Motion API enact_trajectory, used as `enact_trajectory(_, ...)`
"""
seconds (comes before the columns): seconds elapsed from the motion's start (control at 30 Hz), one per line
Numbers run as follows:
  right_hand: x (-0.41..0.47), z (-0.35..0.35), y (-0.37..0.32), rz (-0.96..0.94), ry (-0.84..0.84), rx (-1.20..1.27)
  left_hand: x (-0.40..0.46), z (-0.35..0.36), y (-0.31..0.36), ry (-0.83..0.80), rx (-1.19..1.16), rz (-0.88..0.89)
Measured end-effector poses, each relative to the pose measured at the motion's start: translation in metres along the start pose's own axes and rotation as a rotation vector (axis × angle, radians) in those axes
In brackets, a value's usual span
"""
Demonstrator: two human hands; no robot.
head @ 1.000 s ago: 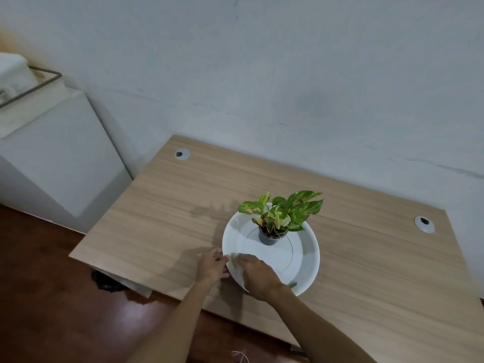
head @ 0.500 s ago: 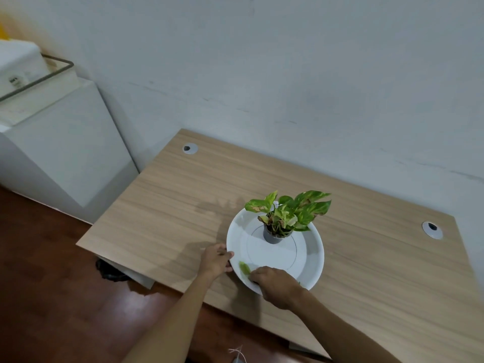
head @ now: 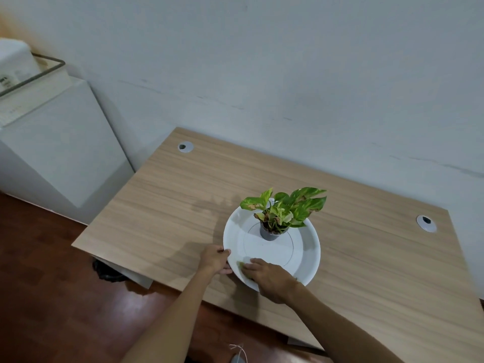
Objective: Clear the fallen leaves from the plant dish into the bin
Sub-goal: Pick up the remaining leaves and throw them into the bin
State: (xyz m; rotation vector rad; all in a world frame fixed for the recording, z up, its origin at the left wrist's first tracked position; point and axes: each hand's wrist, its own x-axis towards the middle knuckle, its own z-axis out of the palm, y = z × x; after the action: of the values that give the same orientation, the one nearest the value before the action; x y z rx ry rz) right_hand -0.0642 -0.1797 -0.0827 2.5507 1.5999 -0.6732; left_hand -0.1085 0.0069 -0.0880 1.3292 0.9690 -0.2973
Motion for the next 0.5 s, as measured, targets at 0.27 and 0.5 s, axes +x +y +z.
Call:
enact_trajectory(0.27,-0.038,0.0,0.014,0.212,0.191,0.218,-0.002,0.003,-0.004,0.049,-0.006,0.031)
enact_trajectory(0.5,-0.042,-0.004,0.024,0.616,-0.044,0.132,-0.012,0.019,-0.007,0.068,-0.019,0.031)
